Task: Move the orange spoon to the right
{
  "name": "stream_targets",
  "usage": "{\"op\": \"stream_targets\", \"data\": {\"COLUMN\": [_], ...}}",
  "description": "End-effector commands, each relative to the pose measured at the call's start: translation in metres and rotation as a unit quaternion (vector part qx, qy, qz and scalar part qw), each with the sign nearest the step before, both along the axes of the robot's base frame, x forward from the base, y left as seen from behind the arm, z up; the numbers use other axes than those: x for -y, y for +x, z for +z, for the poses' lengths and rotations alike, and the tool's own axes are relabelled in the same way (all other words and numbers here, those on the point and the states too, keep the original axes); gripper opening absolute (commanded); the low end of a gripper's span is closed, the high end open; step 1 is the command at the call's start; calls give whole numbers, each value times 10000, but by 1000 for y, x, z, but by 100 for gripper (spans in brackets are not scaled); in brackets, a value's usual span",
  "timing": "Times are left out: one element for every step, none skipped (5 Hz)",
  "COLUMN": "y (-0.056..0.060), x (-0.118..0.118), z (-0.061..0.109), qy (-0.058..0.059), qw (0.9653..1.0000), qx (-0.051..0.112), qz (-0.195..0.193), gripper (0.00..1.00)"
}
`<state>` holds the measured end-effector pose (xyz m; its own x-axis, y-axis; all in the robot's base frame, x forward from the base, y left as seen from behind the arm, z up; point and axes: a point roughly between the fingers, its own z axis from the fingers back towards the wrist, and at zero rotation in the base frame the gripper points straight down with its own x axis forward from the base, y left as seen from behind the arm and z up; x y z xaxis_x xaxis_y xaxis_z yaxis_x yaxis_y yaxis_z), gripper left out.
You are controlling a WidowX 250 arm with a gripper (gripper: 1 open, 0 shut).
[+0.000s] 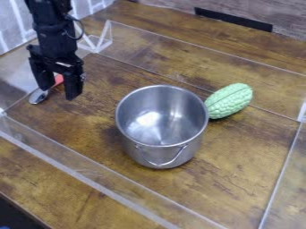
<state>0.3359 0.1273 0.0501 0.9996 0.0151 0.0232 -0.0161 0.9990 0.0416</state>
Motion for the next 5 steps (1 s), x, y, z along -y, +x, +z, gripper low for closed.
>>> {"op": "stream_targets", "data": {"y": [17, 23, 24, 27, 25], "x": [-11, -15, -16, -20, -22], "z": [15, 15, 19, 23, 17], "qy": [98, 83, -132, -330, -502], "qw": [9994, 9993, 9995, 9989, 9983], "qx": [314, 302, 279, 224, 152], "qz": [123, 217, -10, -243, -258], "gripper": [0, 0, 0, 0, 0]}}
